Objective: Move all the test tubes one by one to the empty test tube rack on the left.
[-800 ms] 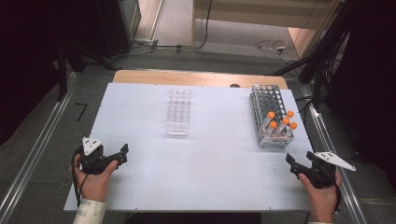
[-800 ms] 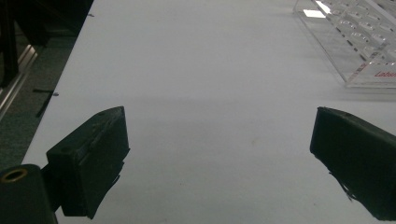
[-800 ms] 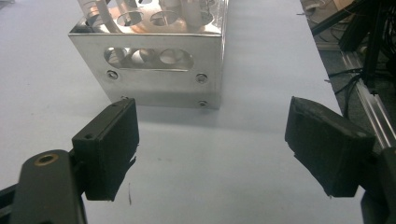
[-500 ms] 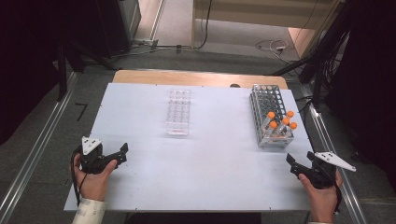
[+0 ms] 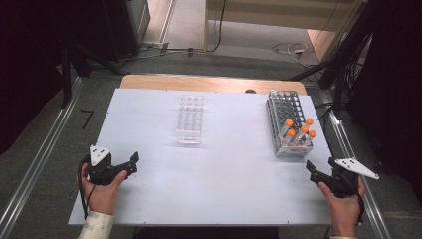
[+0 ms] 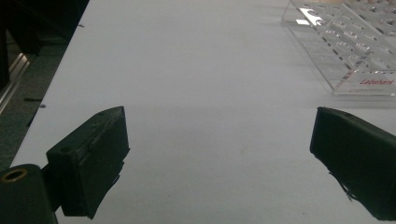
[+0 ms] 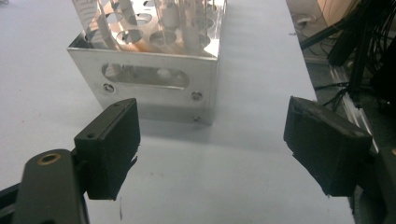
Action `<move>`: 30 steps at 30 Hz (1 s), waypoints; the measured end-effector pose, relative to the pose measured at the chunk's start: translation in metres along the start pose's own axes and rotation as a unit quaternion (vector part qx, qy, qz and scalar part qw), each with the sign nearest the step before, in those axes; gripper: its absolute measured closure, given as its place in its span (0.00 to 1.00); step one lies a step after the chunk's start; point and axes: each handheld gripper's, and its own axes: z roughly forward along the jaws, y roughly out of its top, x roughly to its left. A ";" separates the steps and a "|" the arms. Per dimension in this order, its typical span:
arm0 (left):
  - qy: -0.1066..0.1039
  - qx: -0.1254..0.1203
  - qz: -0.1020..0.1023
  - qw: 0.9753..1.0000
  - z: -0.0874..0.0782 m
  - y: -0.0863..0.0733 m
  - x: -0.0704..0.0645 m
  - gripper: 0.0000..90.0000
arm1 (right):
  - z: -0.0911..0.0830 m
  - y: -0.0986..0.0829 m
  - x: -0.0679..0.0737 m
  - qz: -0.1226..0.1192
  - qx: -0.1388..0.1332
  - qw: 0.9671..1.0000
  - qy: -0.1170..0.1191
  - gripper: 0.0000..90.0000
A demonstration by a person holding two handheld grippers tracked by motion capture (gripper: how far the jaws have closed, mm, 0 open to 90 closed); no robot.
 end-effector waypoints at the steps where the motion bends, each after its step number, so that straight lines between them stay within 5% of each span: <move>1: 0.002 0.000 0.001 1.000 0.000 0.000 0.000 0.05 | 0.001 0.005 0.000 -0.003 -0.003 1.000 -0.003 0.19; 10: -0.003 0.003 0.006 1.000 0.002 0.000 -0.004 0.05 | 0.011 0.021 -0.001 -0.010 -0.023 1.000 -0.002 0.26; 22: 0.000 0.004 0.004 1.000 0.002 0.000 -0.003 0.05 | 0.028 0.037 0.004 -0.026 -0.047 0.999 0.010 0.55; 30: -0.001 0.002 0.003 1.000 0.002 0.000 -0.002 0.05 | 0.038 0.039 0.005 -0.028 -0.044 0.999 0.015 0.62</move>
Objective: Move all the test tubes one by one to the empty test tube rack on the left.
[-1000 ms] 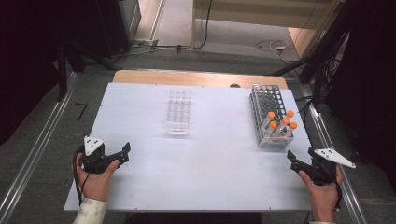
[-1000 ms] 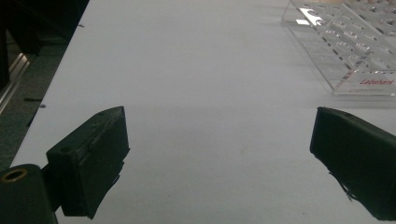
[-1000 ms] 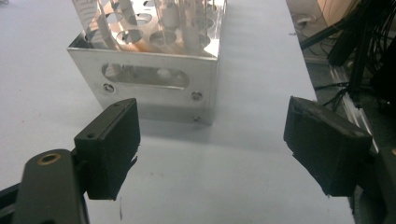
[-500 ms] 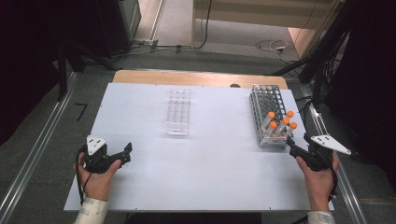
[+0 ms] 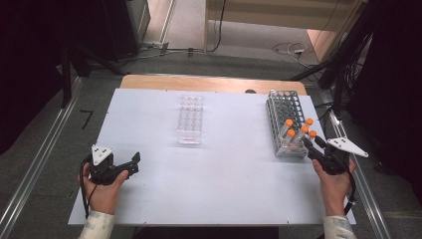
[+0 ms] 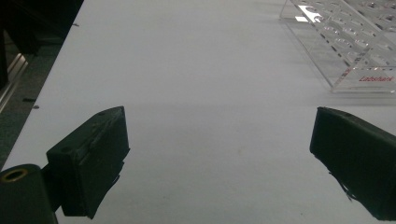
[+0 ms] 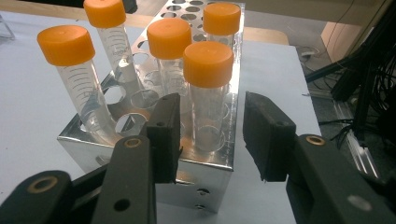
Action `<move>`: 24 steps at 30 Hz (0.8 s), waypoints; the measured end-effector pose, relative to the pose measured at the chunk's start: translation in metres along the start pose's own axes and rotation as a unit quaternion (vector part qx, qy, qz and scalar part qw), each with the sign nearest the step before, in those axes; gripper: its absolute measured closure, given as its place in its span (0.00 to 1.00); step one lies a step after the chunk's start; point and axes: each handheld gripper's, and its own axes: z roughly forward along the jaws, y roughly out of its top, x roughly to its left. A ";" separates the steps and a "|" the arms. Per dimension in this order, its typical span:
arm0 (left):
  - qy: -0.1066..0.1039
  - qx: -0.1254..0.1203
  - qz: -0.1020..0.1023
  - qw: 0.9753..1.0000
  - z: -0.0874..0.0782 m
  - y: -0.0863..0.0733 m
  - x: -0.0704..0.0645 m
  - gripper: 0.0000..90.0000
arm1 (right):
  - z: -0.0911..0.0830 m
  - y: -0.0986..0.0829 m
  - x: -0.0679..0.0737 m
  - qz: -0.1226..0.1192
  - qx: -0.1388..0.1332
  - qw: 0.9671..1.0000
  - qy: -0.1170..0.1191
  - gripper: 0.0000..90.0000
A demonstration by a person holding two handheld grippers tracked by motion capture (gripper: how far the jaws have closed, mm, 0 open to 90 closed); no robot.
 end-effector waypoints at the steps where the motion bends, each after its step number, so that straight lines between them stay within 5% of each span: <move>1: 0.000 0.000 0.000 1.000 0.000 0.000 0.000 0.05 | 0.000 0.000 0.000 0.000 0.000 1.000 0.000 0.62; 11: 0.001 0.001 0.001 1.000 0.000 0.000 0.000 0.05 | 0.006 0.000 0.001 -0.002 0.000 1.000 0.001 0.78; 24: 0.001 0.000 0.001 1.000 0.000 0.000 0.000 0.05 | 0.003 0.003 0.000 0.001 -0.015 1.000 0.003 0.80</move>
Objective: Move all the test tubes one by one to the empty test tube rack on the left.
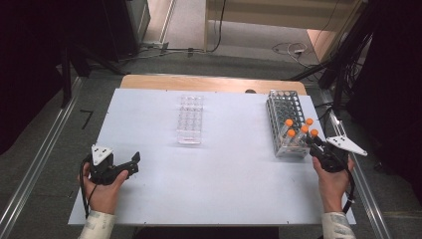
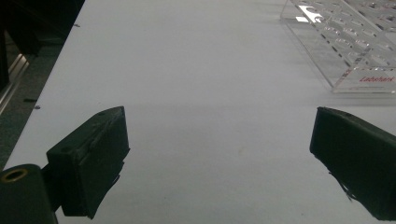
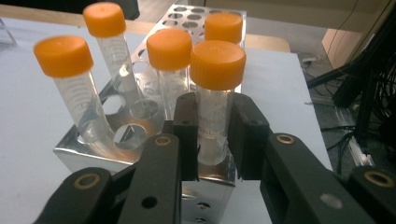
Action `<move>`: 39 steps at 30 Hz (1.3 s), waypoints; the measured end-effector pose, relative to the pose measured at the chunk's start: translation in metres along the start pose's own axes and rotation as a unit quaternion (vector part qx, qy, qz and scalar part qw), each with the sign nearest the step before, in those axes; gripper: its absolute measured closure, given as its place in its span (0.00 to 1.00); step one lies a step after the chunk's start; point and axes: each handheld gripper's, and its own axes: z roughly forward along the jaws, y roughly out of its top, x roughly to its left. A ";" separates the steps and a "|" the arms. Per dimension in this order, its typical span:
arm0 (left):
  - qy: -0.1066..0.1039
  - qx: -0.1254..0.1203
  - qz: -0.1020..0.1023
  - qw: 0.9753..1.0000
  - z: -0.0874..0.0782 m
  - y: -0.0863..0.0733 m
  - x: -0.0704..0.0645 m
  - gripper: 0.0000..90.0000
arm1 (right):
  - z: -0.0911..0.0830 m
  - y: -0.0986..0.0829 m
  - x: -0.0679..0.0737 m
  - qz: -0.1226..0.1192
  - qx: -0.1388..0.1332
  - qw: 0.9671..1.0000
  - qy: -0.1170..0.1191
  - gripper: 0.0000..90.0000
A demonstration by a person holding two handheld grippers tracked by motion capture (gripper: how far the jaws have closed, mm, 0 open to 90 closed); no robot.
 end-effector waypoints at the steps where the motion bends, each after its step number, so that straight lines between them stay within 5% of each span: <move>1: 0.000 0.000 0.001 1.000 0.000 0.000 0.000 0.05 | -0.002 0.002 0.000 0.000 -0.005 1.000 0.000 0.80; 15: -0.005 0.001 0.003 1.000 0.000 0.000 -0.002 0.06 | -0.040 0.035 0.004 0.004 -0.062 0.998 0.007 0.80; 30: -0.019 0.004 0.018 1.000 -0.002 -0.001 -0.015 0.06 | -0.049 0.016 0.028 -0.030 -0.015 0.999 0.036 0.80; 39: -0.036 -0.001 0.026 0.999 -0.002 0.000 -0.026 0.07 | -0.060 0.008 0.041 -0.033 -0.014 0.998 0.059 0.80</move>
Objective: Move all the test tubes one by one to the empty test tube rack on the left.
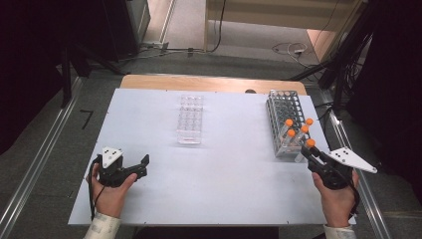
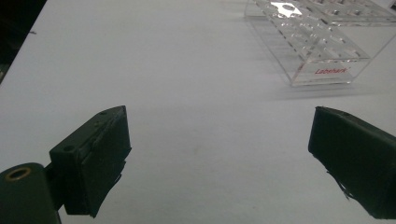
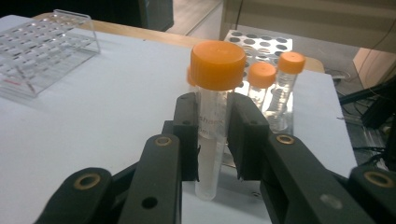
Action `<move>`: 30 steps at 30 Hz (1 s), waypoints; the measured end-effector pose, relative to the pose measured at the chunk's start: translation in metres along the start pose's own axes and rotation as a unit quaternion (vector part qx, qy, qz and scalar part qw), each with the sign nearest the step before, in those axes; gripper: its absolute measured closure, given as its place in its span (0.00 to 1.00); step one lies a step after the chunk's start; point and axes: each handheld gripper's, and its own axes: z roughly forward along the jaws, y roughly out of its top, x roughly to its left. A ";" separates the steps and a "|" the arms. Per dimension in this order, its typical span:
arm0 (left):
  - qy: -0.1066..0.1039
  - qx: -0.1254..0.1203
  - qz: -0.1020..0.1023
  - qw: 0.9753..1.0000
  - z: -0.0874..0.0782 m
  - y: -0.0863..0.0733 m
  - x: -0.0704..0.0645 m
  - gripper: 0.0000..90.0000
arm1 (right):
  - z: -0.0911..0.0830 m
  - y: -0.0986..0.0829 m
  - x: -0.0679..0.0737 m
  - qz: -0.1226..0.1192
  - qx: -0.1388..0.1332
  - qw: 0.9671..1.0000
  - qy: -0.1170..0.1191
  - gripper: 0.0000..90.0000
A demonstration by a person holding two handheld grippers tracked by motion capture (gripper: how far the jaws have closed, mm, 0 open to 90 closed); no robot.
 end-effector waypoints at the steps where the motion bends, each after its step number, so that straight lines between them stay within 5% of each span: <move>1: -0.003 0.000 0.004 1.000 0.000 0.001 -0.003 0.07 | 0.000 0.000 0.006 -0.006 0.001 1.000 0.009 0.80; 15: -0.031 -0.004 0.013 0.999 0.007 0.009 -0.022 0.08 | 0.032 0.001 0.053 -0.043 0.016 0.996 0.076 0.80; 30: -0.070 0.002 0.029 0.997 0.024 0.022 -0.055 0.08 | 0.059 0.010 0.075 -0.049 0.021 0.993 0.106 0.80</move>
